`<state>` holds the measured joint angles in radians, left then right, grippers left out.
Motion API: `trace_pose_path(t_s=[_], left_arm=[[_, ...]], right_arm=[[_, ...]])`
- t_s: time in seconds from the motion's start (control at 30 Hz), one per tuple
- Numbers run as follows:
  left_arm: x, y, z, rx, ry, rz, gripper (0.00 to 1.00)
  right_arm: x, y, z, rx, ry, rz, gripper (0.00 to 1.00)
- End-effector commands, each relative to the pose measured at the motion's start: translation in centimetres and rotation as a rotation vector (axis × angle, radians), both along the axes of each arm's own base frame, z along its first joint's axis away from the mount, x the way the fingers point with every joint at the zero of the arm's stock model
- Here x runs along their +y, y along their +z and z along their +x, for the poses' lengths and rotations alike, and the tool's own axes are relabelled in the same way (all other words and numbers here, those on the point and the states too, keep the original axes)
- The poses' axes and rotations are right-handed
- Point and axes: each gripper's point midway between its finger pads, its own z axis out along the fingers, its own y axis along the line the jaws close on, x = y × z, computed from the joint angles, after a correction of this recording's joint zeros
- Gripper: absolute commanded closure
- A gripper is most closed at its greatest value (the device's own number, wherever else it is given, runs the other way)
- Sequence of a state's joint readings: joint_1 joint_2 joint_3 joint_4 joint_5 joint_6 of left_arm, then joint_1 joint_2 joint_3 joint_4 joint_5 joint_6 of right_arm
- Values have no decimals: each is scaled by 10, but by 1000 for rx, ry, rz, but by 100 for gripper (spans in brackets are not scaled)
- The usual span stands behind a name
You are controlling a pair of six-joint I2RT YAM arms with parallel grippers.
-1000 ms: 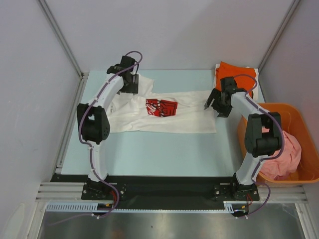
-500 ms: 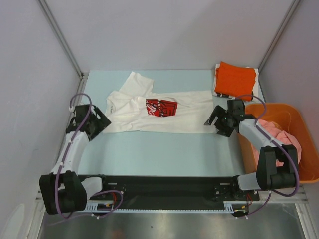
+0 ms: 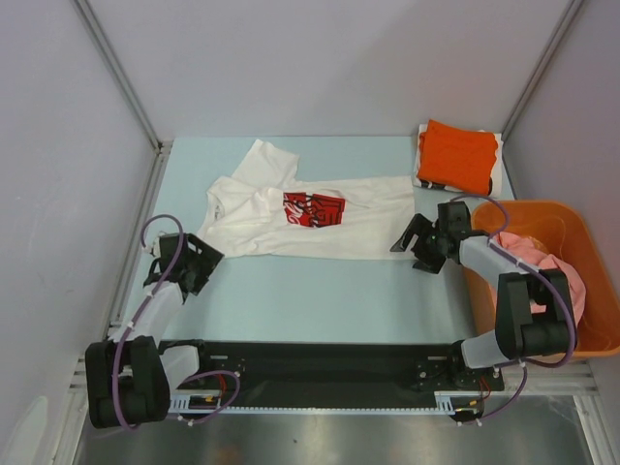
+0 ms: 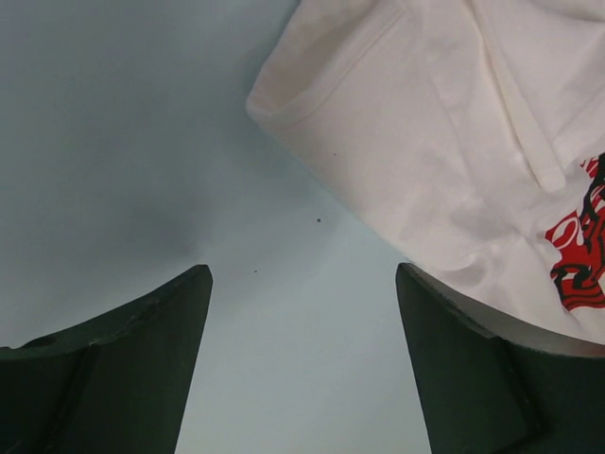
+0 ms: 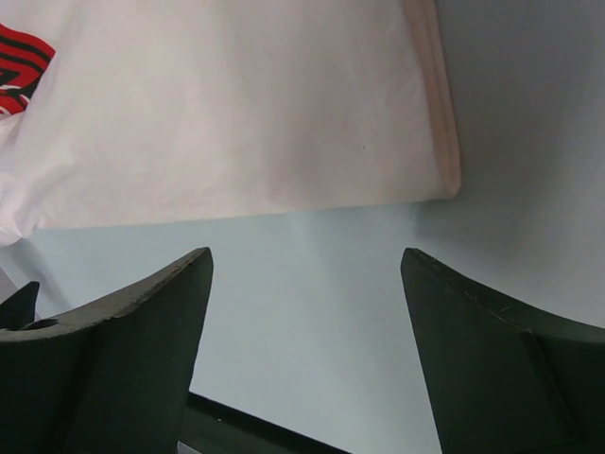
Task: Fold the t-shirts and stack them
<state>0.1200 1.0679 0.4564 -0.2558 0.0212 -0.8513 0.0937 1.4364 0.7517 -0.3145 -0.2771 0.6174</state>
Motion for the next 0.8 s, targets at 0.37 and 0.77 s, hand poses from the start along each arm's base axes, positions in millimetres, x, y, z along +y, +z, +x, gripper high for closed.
trace_pose_path(t_s=[0.37,0.77], left_arm=[[45,7,40,-122,208,91,20],[53,4,53,-127,215,73,49]], right_arm=[[-6,-11,17,-13,-26,-35,19],[-23,-28,37,-13,-104,-115,35]])
